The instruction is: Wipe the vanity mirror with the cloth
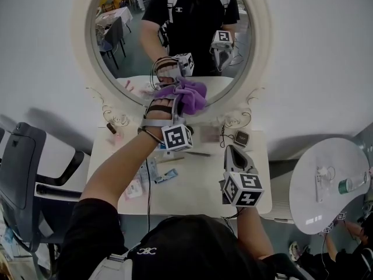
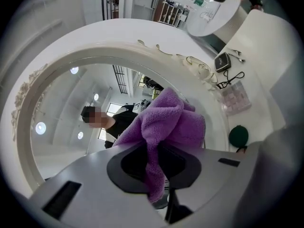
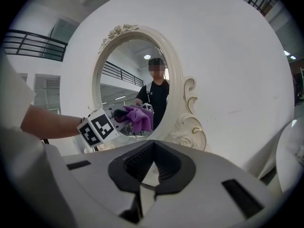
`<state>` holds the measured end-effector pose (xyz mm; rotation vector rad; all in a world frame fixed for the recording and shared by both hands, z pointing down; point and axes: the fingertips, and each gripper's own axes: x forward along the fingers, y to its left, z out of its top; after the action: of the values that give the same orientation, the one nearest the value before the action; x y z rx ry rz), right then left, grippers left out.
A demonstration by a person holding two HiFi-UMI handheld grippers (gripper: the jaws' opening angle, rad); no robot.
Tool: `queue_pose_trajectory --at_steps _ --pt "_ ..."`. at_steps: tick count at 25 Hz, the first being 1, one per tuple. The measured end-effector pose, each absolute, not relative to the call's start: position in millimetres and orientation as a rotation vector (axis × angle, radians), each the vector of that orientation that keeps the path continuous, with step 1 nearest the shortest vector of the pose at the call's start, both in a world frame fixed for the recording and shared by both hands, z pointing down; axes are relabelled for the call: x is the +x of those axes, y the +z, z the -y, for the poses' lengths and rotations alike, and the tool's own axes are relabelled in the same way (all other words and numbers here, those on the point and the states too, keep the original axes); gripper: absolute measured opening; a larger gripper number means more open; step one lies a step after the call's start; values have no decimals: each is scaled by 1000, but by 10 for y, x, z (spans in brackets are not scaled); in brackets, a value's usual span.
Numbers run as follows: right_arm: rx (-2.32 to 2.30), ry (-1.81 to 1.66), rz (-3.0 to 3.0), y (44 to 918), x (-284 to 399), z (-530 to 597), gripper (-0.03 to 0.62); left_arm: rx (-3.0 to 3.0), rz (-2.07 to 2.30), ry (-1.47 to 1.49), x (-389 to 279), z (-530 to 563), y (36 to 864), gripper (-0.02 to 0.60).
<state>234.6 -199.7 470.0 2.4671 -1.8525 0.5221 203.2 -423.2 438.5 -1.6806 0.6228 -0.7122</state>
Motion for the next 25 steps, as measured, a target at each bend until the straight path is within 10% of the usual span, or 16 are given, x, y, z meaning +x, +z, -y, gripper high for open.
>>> queue_pose_trajectory --at_steps 14,25 --pt "2478 504 1812 4679 2273 1700 9 -1793 -479 -1040 1872 4329 5526 55" --pt "2490 547 1869 4726 2223 1753 8 -1838 -472 -813 1968 3878 4294 55"
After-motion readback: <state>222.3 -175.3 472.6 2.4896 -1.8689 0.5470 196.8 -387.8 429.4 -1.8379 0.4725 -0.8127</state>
